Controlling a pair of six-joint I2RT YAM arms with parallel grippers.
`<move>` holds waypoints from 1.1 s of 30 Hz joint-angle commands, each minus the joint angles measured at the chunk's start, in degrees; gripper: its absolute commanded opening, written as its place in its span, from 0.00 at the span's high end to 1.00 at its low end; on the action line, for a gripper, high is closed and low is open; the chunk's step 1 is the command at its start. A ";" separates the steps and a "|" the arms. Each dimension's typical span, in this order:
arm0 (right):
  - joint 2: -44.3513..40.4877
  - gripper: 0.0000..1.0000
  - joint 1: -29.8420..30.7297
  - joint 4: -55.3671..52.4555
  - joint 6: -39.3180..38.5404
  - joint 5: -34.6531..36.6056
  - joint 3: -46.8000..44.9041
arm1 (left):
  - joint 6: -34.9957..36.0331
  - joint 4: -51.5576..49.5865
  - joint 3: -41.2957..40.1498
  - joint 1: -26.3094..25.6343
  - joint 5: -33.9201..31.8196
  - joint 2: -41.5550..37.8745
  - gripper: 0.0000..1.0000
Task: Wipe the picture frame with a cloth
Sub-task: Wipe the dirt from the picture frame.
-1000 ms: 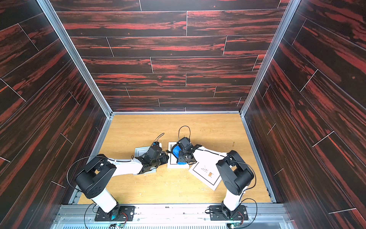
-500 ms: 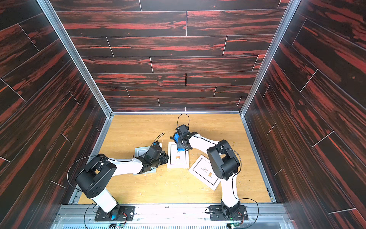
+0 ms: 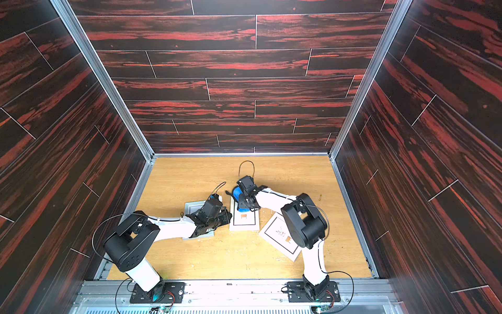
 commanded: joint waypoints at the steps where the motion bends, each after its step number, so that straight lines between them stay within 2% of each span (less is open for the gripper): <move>1: 4.71 1.00 2.70 -2.65 -0.42 -3.21 6.43 | 0.81 -7.75 -0.96 0.67 -1.82 2.13 0.80; 4: 5.00 1.00 1.64 -5.27 -0.16 0.36 7.24 | 0.79 -7.75 -0.87 0.63 -1.75 2.13 0.80; 9: -1.26 1.00 -3.37 -1.72 -0.87 0.19 -2.10 | 1.00 -8.01 -0.87 0.63 -1.73 1.88 0.80; 12: -2.35 1.00 -1.42 0.41 -0.73 -5.02 -4.12 | 0.82 -7.93 -0.96 0.63 -1.85 1.86 0.80; 16: -4.85 1.00 3.35 -0.75 1.33 -5.08 -7.53 | 0.71 -8.01 -1.03 0.64 -2.08 1.70 0.80; 19: -9.66 1.00 3.79 2.39 3.24 -6.66 -14.19 | 0.48 -7.76 -1.38 0.63 -2.15 1.59 0.80; 27: -6.31 1.00 1.85 -2.62 1.19 -2.88 -5.66 | 0.69 -7.66 -1.23 0.63 -1.95 1.80 0.80; 31: -10.26 1.00 0.97 -4.84 1.42 4.47 -11.01 | 0.71 -7.75 -1.61 0.59 -2.44 1.01 0.80; 33: -12.38 1.00 -0.86 -4.09 1.28 3.52 -14.44 | 0.62 -7.66 -1.75 0.63 -2.53 0.99 0.80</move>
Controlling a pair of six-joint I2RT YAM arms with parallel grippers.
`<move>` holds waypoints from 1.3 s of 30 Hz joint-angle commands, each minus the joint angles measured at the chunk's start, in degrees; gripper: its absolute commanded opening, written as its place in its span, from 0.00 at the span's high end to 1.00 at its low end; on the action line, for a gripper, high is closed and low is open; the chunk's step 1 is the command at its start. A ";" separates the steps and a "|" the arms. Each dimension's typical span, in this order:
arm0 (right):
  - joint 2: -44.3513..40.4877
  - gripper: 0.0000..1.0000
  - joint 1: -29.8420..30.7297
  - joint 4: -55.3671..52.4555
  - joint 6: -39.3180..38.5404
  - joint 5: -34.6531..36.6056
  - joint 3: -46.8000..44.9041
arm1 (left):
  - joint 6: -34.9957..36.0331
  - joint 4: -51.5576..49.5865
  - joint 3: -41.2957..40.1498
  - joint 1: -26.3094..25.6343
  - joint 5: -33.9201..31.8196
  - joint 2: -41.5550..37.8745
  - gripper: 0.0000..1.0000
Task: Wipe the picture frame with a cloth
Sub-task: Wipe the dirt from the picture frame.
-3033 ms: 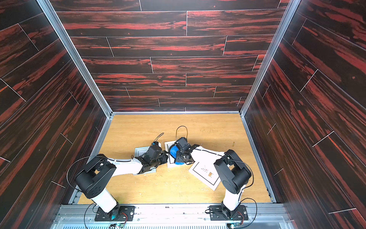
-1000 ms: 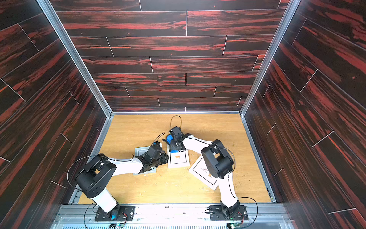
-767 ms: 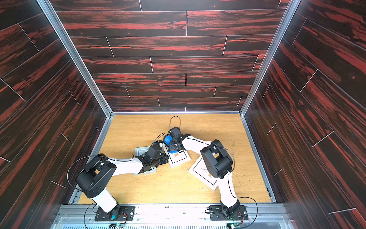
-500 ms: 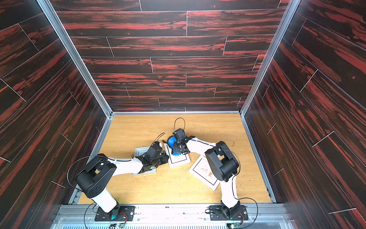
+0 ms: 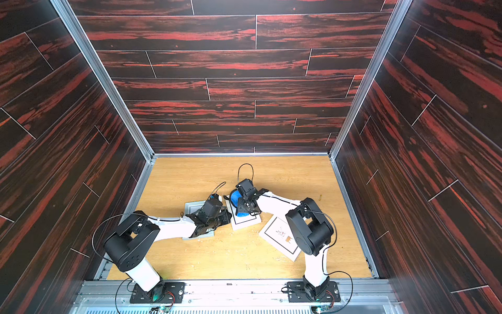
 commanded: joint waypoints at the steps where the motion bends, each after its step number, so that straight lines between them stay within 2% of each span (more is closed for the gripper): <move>1: -3.63 1.00 -1.95 -2.31 -0.47 1.80 -4.78 | 0.53 -7.42 -1.95 0.54 -2.28 0.99 0.80; 4: -3.37 1.00 1.21 0.31 0.44 -3.09 -4.55 | 0.39 -7.22 -2.08 0.54 -2.03 1.33 0.79; 8: -0.95 1.00 5.43 -1.24 2.28 -3.36 -0.84 | 0.44 -7.39 -2.05 0.54 -2.13 1.26 0.79; 14: -4.39 1.00 -0.26 -1.63 1.32 -0.22 -6.57 | 0.59 -7.42 -2.22 0.54 -2.11 0.99 0.79; 16: -4.79 1.00 -0.03 -1.26 1.25 -1.13 -7.08 | 0.43 -7.31 -2.23 0.56 -2.11 1.08 0.79; 19: -3.97 1.00 3.90 1.19 2.57 -4.94 -6.38 | 0.34 -7.22 -2.23 0.56 -2.11 1.17 0.79; 22: -1.82 1.00 7.43 -1.47 3.68 -4.10 -2.88 | 0.35 -7.56 -2.06 0.54 -2.20 1.03 0.79; 26: -4.37 1.00 3.36 -2.67 3.44 -0.47 -6.87 | 0.53 -7.92 -2.14 0.54 -2.37 0.73 0.79; 29: -7.31 1.00 -1.09 -1.16 1.68 -1.64 -11.01 | 0.53 -7.84 -2.32 0.55 -2.38 0.73 0.79; 33: -7.15 1.00 1.62 0.78 1.99 -4.47 -10.23 | 0.42 -7.57 -1.97 0.54 -2.11 1.42 0.79; 36: -3.42 1.00 3.74 0.38 2.27 -4.72 -6.11 | 0.52 -7.96 -1.68 0.54 -2.07 1.35 0.79; 39: -0.17 1.00 2.32 -1.26 0.90 -0.62 -1.86 | 1.03 -8.66 -1.53 0.54 -2.10 0.84 0.79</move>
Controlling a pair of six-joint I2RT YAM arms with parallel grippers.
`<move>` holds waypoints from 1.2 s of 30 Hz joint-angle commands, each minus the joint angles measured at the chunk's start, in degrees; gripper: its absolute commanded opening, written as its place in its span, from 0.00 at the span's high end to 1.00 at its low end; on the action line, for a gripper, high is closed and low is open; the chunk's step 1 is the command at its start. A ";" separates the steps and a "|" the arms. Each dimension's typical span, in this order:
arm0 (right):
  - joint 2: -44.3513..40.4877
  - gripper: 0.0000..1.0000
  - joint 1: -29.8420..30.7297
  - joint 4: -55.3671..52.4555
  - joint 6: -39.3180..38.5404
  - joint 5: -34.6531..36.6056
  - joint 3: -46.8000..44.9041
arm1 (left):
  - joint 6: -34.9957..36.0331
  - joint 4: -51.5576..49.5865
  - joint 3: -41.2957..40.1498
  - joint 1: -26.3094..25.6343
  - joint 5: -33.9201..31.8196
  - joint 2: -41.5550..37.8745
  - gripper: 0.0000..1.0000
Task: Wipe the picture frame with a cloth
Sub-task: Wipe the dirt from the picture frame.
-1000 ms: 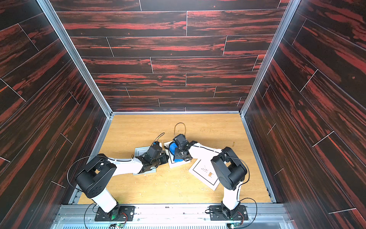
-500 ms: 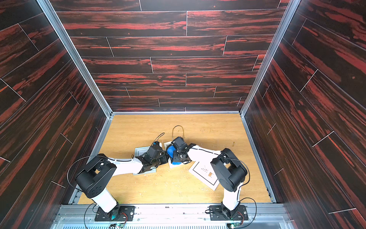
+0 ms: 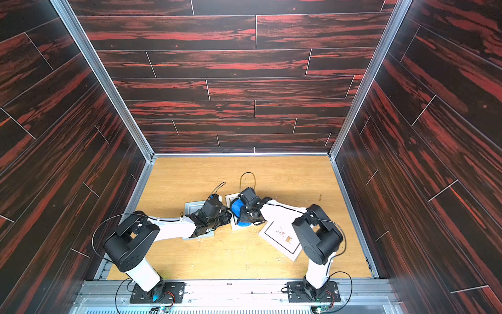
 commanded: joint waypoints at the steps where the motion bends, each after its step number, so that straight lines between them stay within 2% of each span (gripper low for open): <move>1: 3.75 1.00 -2.24 -2.70 -1.61 4.58 4.24 | 1.11 -8.84 -1.37 0.56 -1.96 0.88 0.79; 2: 4.60 1.00 -3.57 -2.43 -2.19 5.71 4.82 | 1.25 -8.93 -1.21 0.56 -1.91 0.90 0.79; 5: 7.83 1.00 -6.30 -1.12 -3.90 3.35 7.94 | 1.39 -8.85 -0.95 0.56 -1.71 1.13 0.79; 11: 13.70 1.00 -1.24 -1.95 -4.74 -0.87 18.02 | 1.08 -8.84 -1.02 0.58 -1.96 0.73 0.79; 14: 15.63 1.00 -2.80 -4.27 -4.55 1.81 19.96 | 1.09 -8.96 -1.10 0.56 -2.06 0.49 0.79; 18: 12.84 1.00 -8.52 -2.42 -4.98 4.67 14.87 | 1.03 -8.67 -1.73 0.56 -2.07 0.21 0.79; 20: 11.86 1.00 -9.46 -2.03 -5.34 4.75 13.55 | 1.04 -8.67 -1.73 0.56 -2.08 0.26 0.79; 23: 11.13 1.00 -7.16 -0.75 -5.22 1.19 12.85 | 1.20 -8.58 -1.40 0.56 -1.94 0.66 0.79; 26: 10.67 1.00 -3.38 -1.67 -4.48 0.99 14.10 | 1.29 -8.83 -0.87 0.56 -1.94 0.87 0.79; 28: 9.74 1.00 -3.09 -2.56 -4.29 1.11 13.84 | 1.39 -9.10 -0.51 0.56 -1.98 1.11 0.79; 31: 4.84 1.00 -5.20 -3.40 -5.23 4.99 10.44 | 2.25 -9.60 1.02 0.56 -1.75 2.18 0.78; 36: -8.58 1.00 -7.31 -4.49 -9.72 7.73 3.12 | 3.79 -10.58 6.05 0.56 -1.21 6.66 0.78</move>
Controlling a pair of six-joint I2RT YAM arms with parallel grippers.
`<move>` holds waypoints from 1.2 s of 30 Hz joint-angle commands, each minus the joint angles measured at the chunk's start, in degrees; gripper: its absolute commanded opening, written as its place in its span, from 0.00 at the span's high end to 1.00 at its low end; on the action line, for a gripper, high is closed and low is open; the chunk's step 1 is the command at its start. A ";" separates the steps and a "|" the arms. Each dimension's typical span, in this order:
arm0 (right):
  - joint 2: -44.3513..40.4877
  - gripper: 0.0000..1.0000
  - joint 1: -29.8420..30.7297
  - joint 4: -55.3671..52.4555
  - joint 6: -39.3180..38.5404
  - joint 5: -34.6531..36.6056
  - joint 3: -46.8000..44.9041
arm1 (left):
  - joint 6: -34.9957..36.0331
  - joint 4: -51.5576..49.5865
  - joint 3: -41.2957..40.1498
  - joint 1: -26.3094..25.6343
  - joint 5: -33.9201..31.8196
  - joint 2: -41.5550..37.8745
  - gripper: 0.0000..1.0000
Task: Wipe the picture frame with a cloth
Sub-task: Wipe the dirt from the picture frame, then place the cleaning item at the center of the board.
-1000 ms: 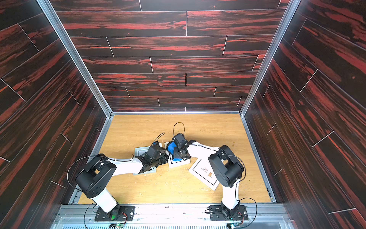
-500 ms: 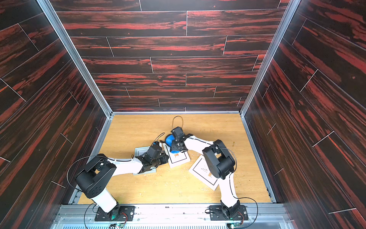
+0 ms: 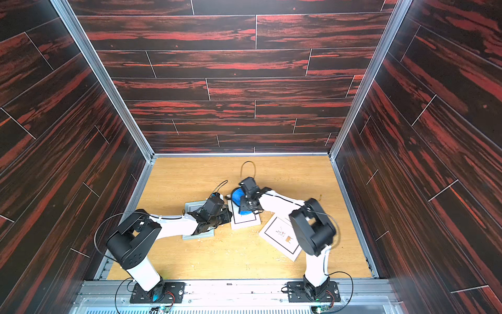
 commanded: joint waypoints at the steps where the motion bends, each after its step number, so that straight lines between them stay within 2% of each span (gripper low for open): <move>1: -9.29 1.00 -1.05 -2.29 -3.73 2.67 -3.15 | 2.58 -7.52 2.45 0.47 -1.04 4.45 0.78; 9: -22.94 1.00 1.37 -7.01 -6.46 -2.31 -15.50 | 5.81 -11.65 13.10 0.77 -1.74 9.69 0.78; 15: -29.11 1.00 13.42 -11.38 -5.52 -0.36 -19.79 | 7.13 -13.49 14.28 2.20 -2.88 7.13 0.75; 21: -28.17 1.00 24.73 -10.31 -3.84 1.36 -21.46 | 8.02 -13.66 11.97 4.28 -1.70 1.26 0.65; 23: -26.27 1.00 27.17 -8.95 -3.91 2.00 -21.76 | 8.52 -13.98 11.22 4.47 -1.70 -1.08 0.58; 26: -22.56 0.95 29.90 -6.91 -4.14 3.56 -21.41 | 9.26 -14.92 10.60 4.69 -1.32 -4.52 0.54; 30: -18.74 0.81 31.71 -5.26 -4.87 4.90 -20.42 | 9.74 -16.04 10.06 5.21 -0.95 -7.06 0.53; 36: -19.66 0.40 32.36 -4.89 -6.53 5.22 -21.25 | 10.16 -16.61 7.24 6.73 -1.54 -11.59 0.50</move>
